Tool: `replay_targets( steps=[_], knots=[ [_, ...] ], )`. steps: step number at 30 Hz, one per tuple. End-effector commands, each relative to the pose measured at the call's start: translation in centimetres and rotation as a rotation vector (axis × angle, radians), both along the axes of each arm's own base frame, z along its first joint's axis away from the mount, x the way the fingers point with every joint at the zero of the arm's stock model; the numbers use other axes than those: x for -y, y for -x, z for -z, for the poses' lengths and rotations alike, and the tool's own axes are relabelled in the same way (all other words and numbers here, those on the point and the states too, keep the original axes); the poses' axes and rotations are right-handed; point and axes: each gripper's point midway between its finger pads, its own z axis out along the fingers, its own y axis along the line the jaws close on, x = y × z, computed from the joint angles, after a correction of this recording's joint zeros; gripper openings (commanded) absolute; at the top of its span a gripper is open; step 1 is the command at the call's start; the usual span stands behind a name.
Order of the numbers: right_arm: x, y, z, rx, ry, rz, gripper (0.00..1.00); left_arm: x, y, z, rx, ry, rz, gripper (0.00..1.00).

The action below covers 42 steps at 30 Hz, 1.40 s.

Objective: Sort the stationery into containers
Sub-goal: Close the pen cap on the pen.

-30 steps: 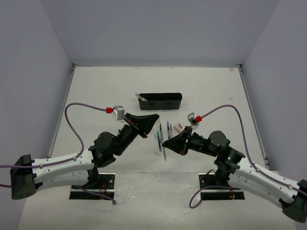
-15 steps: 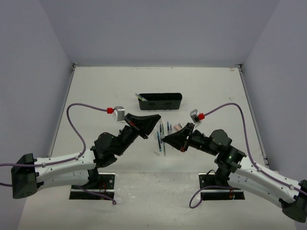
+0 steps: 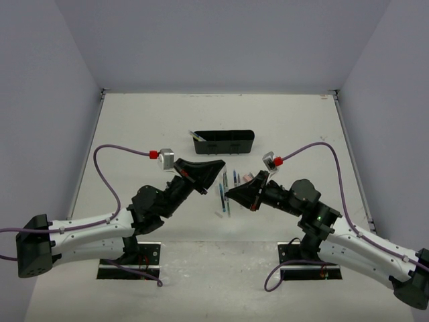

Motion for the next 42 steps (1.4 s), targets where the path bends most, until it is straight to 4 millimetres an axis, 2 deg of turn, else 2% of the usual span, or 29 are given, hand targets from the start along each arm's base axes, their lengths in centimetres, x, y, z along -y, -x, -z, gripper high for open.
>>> replay_targets(
  steps=[1,15,27,42],
  knots=[
    [0.0,-0.1,-3.2,0.065,-0.055,0.005,0.00,-0.7,0.1,-0.8,0.014,0.044,-0.009,0.00],
    [-0.1,0.0,-3.0,0.067,-0.043,-0.006,0.00,-0.5,-0.1,-0.8,0.008,0.044,-0.019,0.00],
    [-0.2,-0.1,-1.7,0.045,-0.014,-0.006,0.00,-1.0,-0.2,-2.5,0.035,0.056,-0.035,0.00],
    [-0.1,0.2,-2.1,0.059,-0.021,-0.020,0.00,-0.7,-0.4,-2.1,0.037,0.039,-0.043,0.00]
  ],
)
